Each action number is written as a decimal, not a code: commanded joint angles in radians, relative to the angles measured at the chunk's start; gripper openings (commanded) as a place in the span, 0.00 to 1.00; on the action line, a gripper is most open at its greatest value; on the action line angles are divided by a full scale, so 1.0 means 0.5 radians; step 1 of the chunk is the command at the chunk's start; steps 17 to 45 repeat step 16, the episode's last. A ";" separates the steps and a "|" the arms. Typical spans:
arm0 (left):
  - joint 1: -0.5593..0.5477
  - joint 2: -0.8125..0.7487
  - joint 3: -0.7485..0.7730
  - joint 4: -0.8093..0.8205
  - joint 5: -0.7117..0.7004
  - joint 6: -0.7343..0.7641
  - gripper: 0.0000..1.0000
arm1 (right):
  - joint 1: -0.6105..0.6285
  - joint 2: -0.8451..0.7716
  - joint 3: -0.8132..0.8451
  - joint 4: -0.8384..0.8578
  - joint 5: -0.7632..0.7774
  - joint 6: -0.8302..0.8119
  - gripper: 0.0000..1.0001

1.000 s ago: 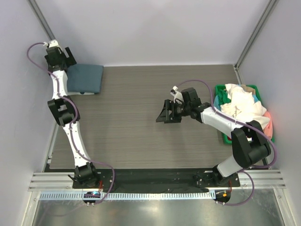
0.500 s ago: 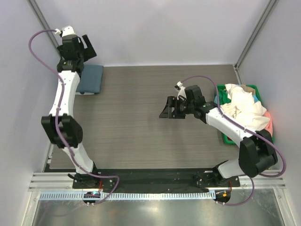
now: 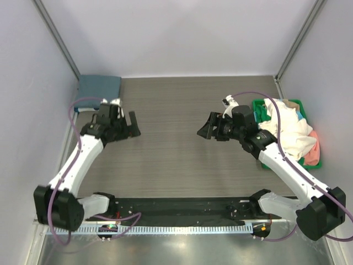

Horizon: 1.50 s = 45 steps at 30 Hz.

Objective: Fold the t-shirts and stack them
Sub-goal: Reset both grippers

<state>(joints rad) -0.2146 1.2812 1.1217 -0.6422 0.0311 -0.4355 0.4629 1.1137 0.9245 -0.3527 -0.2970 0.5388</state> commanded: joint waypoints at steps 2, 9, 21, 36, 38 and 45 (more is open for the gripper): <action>0.021 -0.506 -0.344 -0.087 0.036 -0.043 1.00 | 0.010 -0.089 -0.103 -0.135 0.348 0.042 0.75; 0.018 -0.789 -0.541 -0.001 0.048 -0.123 1.00 | 0.013 0.024 -0.122 -0.151 0.462 0.149 0.74; 0.018 -0.823 -0.504 -0.053 0.085 -0.123 1.00 | 0.071 0.205 0.117 -0.340 0.789 0.192 0.82; 0.018 -0.823 -0.504 -0.053 0.085 -0.123 1.00 | 0.071 0.205 0.117 -0.340 0.789 0.192 0.82; 0.018 -0.823 -0.504 -0.053 0.085 -0.123 1.00 | 0.071 0.205 0.117 -0.340 0.789 0.192 0.82; 0.018 -0.823 -0.504 -0.053 0.085 -0.123 1.00 | 0.071 0.205 0.117 -0.340 0.789 0.192 0.82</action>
